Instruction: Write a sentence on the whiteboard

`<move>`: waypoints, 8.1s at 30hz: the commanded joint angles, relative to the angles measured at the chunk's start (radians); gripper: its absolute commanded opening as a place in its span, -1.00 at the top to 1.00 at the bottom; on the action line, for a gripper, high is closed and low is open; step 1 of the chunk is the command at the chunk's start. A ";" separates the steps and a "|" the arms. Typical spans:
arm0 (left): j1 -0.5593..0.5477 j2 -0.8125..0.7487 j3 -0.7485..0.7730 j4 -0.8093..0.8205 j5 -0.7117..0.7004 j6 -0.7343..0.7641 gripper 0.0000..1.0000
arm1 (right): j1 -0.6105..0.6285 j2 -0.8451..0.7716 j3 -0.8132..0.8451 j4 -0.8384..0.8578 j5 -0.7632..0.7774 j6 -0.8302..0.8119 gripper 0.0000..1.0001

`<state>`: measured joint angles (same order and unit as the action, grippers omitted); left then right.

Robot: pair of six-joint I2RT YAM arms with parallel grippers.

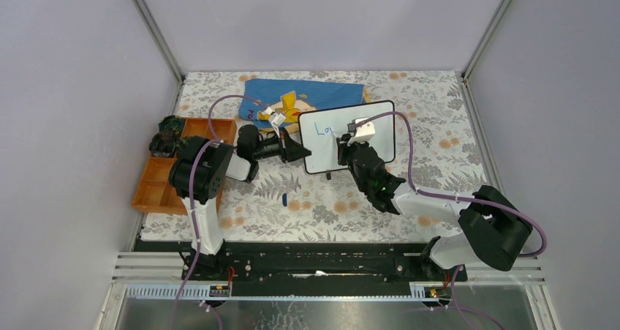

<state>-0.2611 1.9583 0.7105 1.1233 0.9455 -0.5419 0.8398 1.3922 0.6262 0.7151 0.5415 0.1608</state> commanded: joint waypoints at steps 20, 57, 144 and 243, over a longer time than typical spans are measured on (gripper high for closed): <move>-0.020 0.012 -0.006 -0.115 -0.012 0.054 1.00 | -0.039 -0.022 0.073 0.004 0.042 -0.027 1.00; -0.027 0.009 -0.003 -0.138 -0.013 0.069 1.00 | -0.066 -0.066 0.013 0.035 -0.029 0.068 1.00; -0.036 0.002 0.002 -0.179 -0.021 0.095 1.00 | -0.102 -0.098 -0.018 -0.117 0.021 0.065 1.00; -0.050 0.022 0.006 -0.223 -0.037 0.125 1.00 | -0.249 -0.194 0.024 -0.060 -0.143 0.118 1.00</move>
<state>-0.2844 1.9415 0.7292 1.0412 0.9401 -0.4828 0.5926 1.1908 0.6048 0.5873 0.3614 0.3008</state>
